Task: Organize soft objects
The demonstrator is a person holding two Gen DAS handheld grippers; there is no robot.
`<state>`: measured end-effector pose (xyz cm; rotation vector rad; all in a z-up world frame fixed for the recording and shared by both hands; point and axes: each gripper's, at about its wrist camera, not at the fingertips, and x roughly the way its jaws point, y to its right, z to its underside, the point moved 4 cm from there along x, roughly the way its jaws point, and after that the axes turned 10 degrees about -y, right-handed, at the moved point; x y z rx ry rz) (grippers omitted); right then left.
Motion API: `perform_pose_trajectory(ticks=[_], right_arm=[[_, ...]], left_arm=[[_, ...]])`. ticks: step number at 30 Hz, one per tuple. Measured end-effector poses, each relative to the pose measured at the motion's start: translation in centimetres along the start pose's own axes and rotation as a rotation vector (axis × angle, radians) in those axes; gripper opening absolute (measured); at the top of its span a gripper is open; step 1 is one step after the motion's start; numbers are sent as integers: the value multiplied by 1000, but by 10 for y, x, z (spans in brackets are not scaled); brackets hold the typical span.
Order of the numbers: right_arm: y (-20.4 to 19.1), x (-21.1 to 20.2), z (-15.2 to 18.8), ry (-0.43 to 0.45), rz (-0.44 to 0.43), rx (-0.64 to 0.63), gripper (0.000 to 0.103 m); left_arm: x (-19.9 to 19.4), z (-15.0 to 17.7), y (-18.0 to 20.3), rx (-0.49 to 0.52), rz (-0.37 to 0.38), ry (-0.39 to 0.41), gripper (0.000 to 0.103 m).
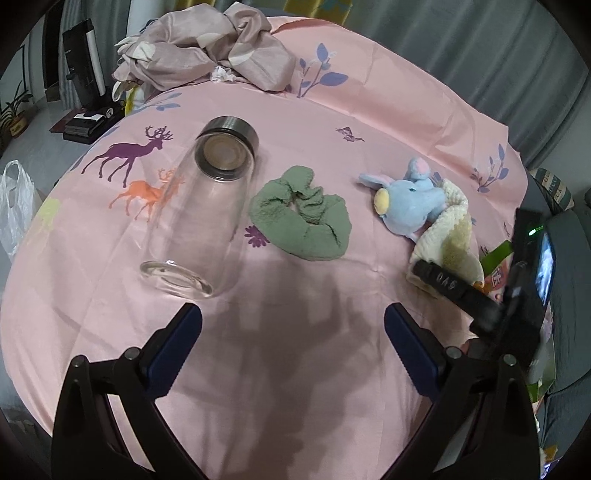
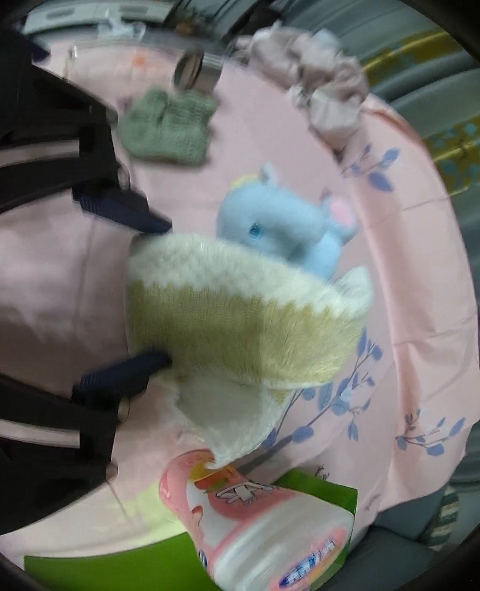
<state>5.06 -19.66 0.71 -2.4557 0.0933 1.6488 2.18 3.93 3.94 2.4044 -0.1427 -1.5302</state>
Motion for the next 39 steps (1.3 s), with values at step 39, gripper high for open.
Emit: perform_pose_trajectory(ticks=[39], right_arm=[[-23,-20,60,-380,-359,-156,9]], left_arm=[[0,-3,-14,-85,83,-72,98]])
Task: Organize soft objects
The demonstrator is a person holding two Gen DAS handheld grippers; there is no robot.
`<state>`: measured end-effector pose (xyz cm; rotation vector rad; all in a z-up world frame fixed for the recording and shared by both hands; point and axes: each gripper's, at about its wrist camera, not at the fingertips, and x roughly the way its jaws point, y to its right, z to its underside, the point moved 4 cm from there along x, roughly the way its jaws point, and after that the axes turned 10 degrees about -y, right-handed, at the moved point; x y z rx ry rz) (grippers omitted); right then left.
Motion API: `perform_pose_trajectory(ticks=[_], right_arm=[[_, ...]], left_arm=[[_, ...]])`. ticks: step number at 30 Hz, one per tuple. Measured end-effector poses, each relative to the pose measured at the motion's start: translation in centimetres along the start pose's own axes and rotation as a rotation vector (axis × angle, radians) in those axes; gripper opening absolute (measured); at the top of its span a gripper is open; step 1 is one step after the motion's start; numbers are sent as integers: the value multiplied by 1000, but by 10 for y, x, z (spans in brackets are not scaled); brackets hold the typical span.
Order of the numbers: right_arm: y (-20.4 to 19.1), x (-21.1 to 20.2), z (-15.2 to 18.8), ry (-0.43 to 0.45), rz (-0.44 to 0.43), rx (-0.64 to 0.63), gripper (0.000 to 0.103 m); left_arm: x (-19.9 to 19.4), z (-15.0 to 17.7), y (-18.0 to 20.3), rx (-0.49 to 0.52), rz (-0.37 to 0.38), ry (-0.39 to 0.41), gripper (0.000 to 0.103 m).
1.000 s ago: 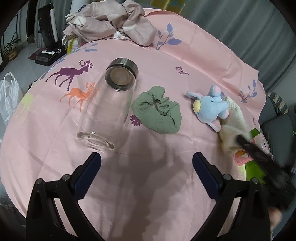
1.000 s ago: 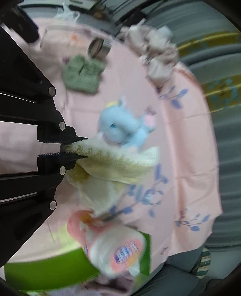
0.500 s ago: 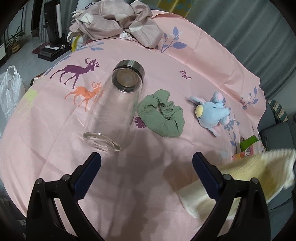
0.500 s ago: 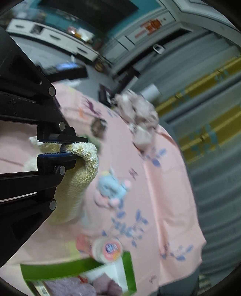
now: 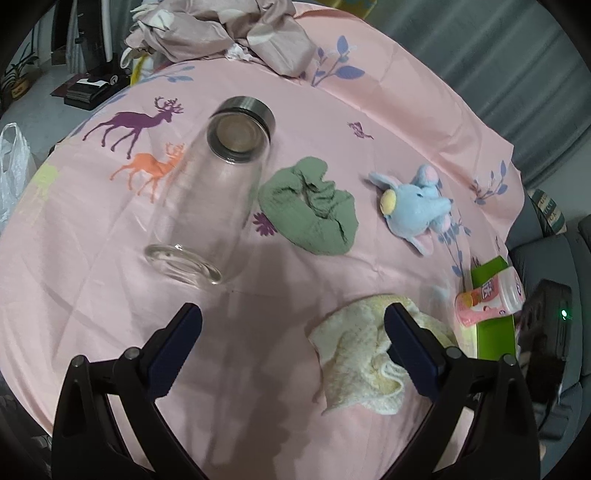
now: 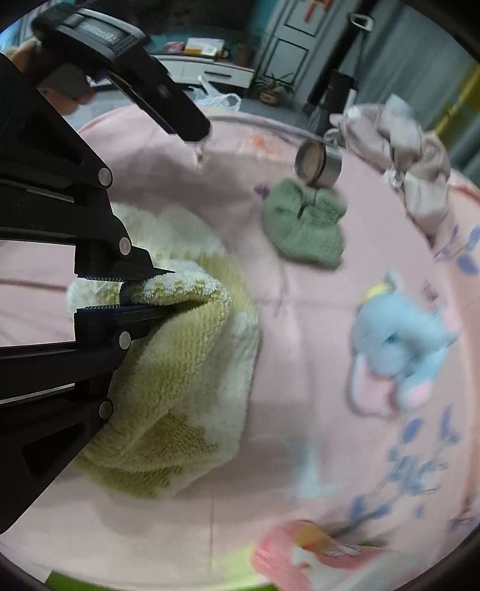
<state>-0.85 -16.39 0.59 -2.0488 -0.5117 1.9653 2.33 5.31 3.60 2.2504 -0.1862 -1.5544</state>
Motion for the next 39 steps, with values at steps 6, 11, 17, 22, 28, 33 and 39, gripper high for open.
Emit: perform_pose_trajectory(ticks=[6,11,17,22,28,33,39], right_arm=[[-3,-23,6,-1,-14,-29,31],[2,-61,13,104,-15,-54,65],[26,-88,7,190,-11,35,71],[38,-68,2,108,-42,97,71],[33,-42,-2,28,-40,81,71],[31,-23,-8,-38,-171,108,71],[38,-17,-13,-10,-128,137,71]], left_arm=[[17,9,8,-15,104,-113,98],[13,10,15,22,95,-87,98],[20,19,30,63,166,-142,98],[35,32,46,111,193,-208,99],[56,39,47,99,169,-264,98],[57,37,50,101,171,-228,99],[60,42,61,164,115,-177,82]])
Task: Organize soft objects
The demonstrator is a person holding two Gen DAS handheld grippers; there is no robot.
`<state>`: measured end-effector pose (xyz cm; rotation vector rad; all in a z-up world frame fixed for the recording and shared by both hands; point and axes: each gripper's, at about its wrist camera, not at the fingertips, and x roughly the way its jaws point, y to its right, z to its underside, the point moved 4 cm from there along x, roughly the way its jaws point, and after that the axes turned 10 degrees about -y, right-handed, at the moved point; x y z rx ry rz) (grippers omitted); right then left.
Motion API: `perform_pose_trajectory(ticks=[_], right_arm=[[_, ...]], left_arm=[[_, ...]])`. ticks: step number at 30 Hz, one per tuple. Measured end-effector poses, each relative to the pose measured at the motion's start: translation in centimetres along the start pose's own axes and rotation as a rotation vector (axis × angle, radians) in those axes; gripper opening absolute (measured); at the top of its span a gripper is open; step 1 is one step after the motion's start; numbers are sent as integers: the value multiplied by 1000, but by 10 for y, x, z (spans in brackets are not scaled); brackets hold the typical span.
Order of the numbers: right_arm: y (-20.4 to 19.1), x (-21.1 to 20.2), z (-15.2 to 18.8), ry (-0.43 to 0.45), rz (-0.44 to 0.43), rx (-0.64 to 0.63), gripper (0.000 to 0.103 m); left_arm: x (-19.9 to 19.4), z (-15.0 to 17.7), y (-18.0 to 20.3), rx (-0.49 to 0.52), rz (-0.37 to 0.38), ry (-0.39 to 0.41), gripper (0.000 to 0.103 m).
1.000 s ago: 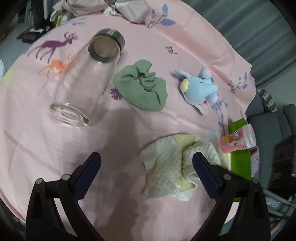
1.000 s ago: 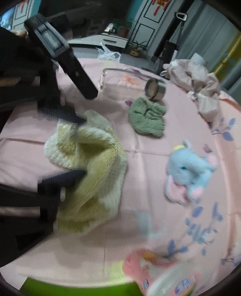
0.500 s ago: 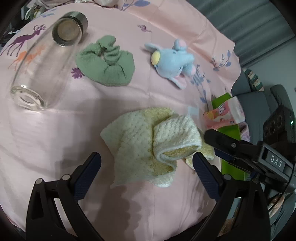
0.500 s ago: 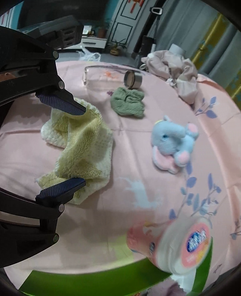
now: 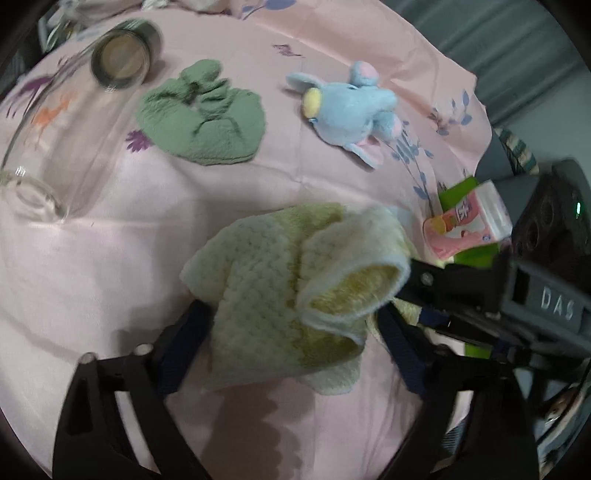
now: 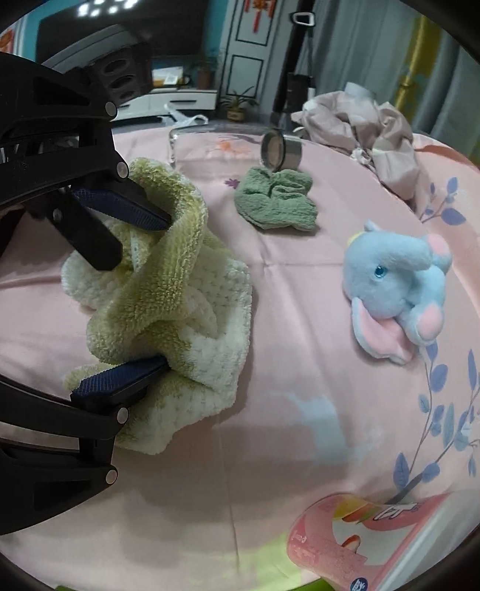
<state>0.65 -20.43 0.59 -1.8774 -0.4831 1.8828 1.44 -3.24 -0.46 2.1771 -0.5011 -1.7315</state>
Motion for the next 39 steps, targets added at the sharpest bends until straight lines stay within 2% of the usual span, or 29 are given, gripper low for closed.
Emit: perform_pose_trajectory(ticks=[1,3,5,6,9,13,15,16,18,20,24,36,39], right_arm=[[-1,1,-1,1,3,-6,71],[-1,2,-1,2,8,-18,71],[-2,3,-1,13,11,-29,71],[-2,3,-1,19,17,-38,69],[-7,5,0,39,52,-69,57],[-10,3,2,59,53,-96,46],[-16,1,4,60,20,-116,39],[-21,-1,7,63,5,-138,39],[-32,-5,11,100,32,-193,39],[-39,-8,14,121,41,-213,39],[-51,-17,21,174,49,-261,39],[-71,-59,36,299,43,-304,39],[-75,-69,41,335,72,-322,39]], left_arm=[[2,0,3,13,-9,4,78],[5,1,7,37,-11,16,60],[9,0,10,53,-19,25,53],[10,-1,12,58,-21,33,46],[13,-3,12,37,27,23,36],[10,-2,13,34,36,31,32],[5,-2,15,28,59,40,30],[0,-2,17,42,48,59,30],[-6,-2,21,68,23,88,30],[-11,-1,20,44,37,98,30],[-24,-2,26,90,25,150,30],[-62,3,51,186,50,258,30],[-65,2,60,198,54,252,30]])
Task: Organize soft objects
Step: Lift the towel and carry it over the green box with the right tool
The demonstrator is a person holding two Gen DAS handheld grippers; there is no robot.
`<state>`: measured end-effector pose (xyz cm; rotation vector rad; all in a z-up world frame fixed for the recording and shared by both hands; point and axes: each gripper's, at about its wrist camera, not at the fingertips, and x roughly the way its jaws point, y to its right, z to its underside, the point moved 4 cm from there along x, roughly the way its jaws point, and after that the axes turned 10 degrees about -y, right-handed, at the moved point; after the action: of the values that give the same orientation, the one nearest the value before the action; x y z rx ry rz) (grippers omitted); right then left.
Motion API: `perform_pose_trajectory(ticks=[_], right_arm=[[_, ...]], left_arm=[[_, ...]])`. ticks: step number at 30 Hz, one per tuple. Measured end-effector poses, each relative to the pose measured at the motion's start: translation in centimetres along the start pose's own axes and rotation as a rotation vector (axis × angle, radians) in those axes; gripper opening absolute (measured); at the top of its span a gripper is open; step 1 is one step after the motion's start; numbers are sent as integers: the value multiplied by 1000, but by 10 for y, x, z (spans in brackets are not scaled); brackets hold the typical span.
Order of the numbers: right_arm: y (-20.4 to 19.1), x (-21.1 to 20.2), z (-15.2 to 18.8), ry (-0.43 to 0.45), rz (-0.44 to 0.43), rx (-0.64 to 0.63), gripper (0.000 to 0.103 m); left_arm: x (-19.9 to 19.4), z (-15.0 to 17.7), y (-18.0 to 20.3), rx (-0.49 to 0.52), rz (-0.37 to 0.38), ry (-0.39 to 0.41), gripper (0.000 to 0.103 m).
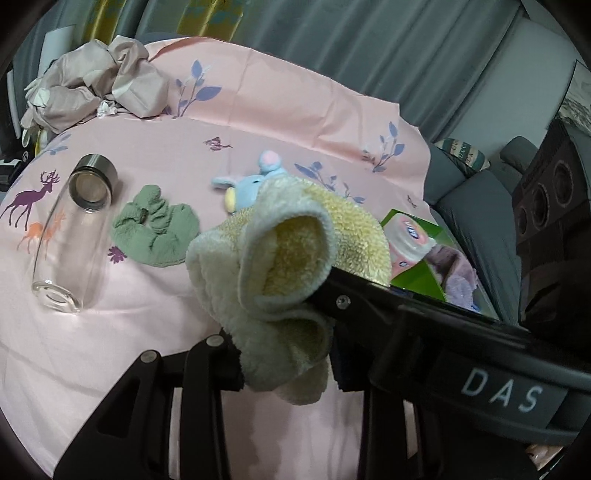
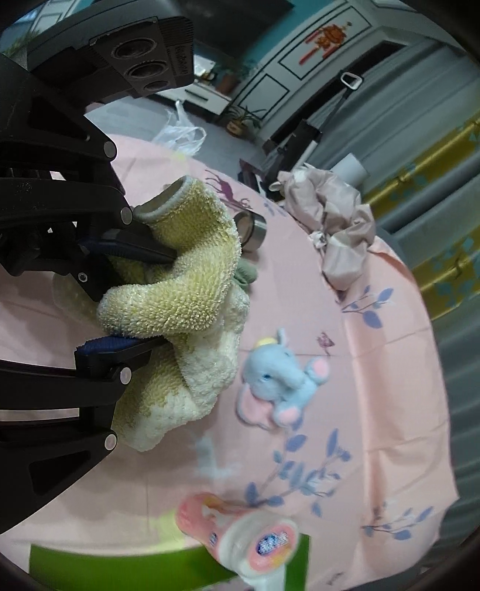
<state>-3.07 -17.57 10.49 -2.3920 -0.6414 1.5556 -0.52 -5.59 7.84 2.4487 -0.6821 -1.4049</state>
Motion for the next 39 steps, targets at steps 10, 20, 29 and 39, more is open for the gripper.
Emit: perform_pose_trajectory(ticks=[10,20,29,39], right_arm=[[21,-43,-5,93,41,35,39],[72,-111,-3,279,44,107,39],[146,-148,11,372,-31,316,39],[216,-160,27,411,-8,502,39]], left_arm=[[1,-17,45,97,7,31,30],[8,-32,126,275,49,78,29],[48,-29,195,388,87,1,29],[101,-18,237,474,103,-64,29]])
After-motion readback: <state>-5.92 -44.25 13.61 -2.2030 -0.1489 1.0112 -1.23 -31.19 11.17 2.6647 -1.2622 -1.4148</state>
